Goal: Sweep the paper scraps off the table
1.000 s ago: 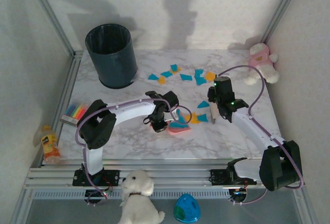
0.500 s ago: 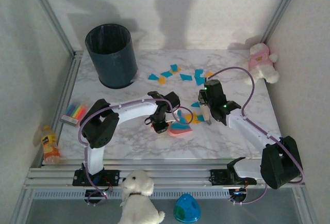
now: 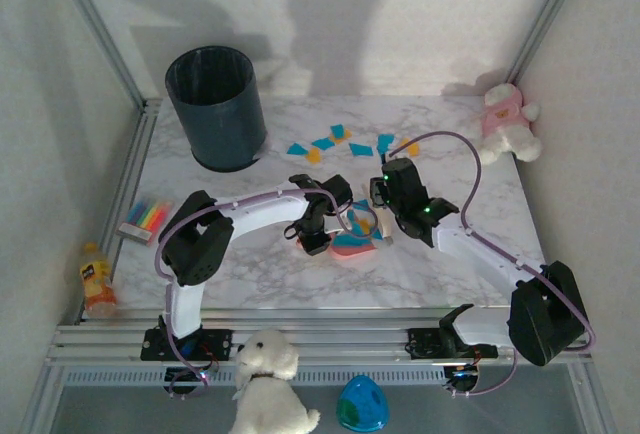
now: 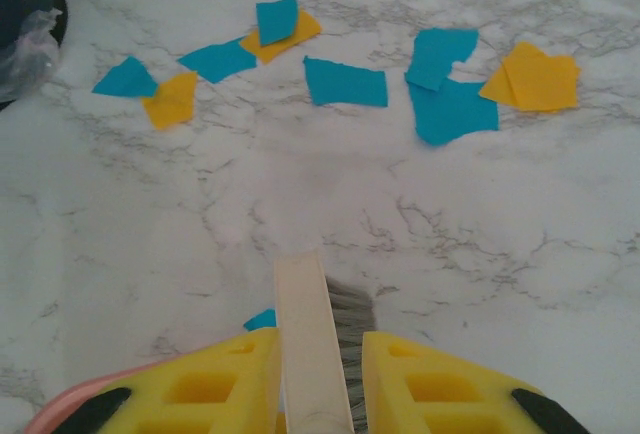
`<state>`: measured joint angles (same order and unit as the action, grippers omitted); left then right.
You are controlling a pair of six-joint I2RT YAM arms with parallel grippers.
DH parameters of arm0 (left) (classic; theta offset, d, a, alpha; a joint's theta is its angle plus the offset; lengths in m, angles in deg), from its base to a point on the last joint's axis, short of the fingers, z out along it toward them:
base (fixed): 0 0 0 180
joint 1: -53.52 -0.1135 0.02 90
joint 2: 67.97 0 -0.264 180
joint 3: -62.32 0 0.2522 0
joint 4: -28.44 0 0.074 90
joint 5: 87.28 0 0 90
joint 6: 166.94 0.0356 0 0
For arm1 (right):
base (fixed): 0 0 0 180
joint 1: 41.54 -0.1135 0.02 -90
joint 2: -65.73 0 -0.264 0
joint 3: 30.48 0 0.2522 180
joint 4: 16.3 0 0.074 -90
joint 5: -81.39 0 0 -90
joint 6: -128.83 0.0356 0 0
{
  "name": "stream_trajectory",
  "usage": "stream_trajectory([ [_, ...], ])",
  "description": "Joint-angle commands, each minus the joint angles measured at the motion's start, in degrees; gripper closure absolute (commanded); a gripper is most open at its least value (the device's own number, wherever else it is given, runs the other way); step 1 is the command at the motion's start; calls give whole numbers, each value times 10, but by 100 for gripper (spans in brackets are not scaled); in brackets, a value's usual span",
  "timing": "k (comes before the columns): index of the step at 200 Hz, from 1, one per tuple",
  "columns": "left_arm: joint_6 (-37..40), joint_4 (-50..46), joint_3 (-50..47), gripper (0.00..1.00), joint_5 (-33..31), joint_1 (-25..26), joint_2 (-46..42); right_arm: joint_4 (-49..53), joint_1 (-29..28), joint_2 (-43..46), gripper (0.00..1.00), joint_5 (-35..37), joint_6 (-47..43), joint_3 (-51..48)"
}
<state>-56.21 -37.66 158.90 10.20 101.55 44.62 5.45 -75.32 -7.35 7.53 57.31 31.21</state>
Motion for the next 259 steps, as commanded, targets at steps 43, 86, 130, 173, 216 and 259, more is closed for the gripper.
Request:
stream_trajectory([
  [43, -11, -22, 13, 100, -20, 3, 15, 29, -19, 1, 100, -42, 21, 25],
  [86, -13, -19, 12, 100, -23, 3, 15, 44, -21, 16, 100, -41, 24, 33],
  [130, -14, -18, 11, 100, -26, 2, 13, 55, -21, 34, 100, -24, 20, 38],
  [173, -15, -12, 3, 100, -26, 1, 3, 64, -21, 48, 100, -19, 18, 48],
  [216, -17, -6, -7, 100, -24, 0, -7, 72, -21, 62, 100, 7, 20, 47],
  [259, -15, -9, -4, 100, -25, 0, -9, 101, -21, 44, 100, 71, 25, 52],
])
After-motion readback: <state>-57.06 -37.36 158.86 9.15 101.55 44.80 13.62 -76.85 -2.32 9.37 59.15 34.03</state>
